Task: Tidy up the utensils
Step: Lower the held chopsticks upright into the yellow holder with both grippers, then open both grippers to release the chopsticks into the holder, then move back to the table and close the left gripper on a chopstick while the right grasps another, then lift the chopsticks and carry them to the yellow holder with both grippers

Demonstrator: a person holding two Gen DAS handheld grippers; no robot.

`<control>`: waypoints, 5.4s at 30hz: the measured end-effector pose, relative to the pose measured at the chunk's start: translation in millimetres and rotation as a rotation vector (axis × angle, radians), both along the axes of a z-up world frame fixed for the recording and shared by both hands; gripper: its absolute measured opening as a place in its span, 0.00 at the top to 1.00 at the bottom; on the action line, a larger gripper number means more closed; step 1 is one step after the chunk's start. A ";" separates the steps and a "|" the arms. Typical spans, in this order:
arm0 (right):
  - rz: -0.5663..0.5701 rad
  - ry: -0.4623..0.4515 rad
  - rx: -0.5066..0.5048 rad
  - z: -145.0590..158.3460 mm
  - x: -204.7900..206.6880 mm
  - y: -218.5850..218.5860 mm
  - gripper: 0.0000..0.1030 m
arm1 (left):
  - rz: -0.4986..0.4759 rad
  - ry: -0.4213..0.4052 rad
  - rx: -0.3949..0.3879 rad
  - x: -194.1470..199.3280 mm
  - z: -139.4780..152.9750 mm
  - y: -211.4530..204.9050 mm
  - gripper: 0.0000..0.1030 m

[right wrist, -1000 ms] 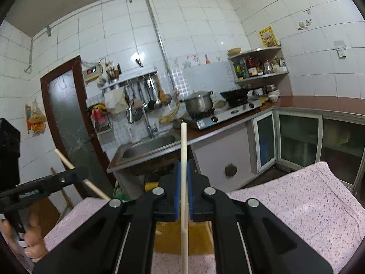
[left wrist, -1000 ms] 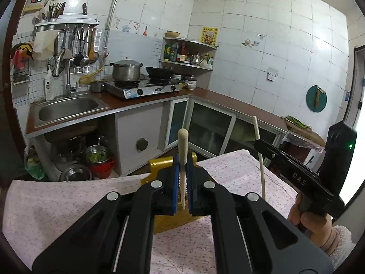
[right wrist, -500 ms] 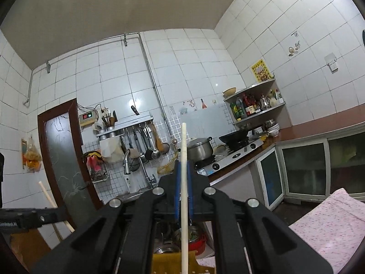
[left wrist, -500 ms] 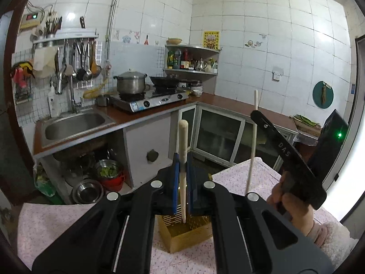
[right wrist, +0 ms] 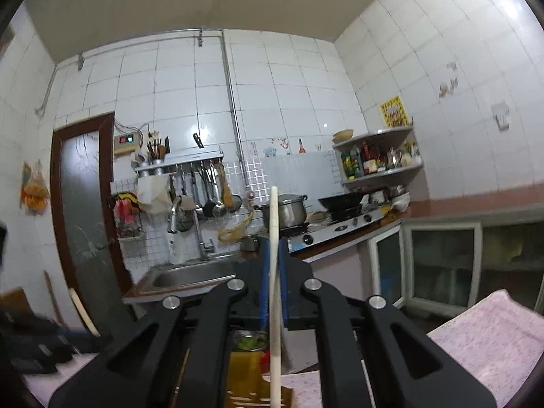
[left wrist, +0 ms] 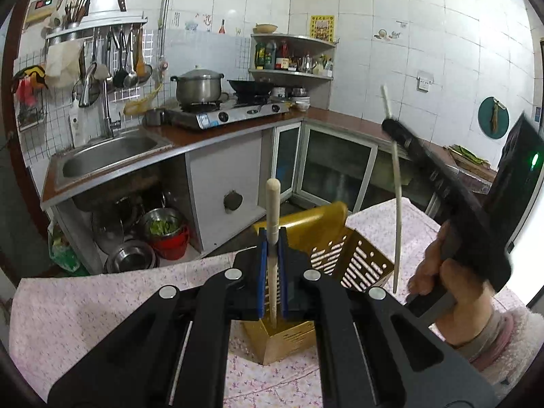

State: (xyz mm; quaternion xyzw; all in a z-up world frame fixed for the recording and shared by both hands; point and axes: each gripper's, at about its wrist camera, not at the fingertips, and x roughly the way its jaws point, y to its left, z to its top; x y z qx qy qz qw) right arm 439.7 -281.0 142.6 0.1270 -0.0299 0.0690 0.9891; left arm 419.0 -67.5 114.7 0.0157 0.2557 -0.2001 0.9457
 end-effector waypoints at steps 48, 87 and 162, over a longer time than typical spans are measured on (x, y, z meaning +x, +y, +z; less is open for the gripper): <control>-0.083 0.494 -0.293 -71.5 -132.8 15.9 0.38 | 0.122 0.101 -0.053 -94.1 -39.4 49.3 0.15; -0.103 0.831 -0.257 -154.7 -221.3 90.7 0.45 | 0.199 0.332 0.083 -173.7 -145.8 67.6 0.37; 0.011 0.589 -0.023 -98.0 -239.4 -1.4 0.94 | 0.109 0.070 -0.022 -207.4 -62.0 48.8 0.96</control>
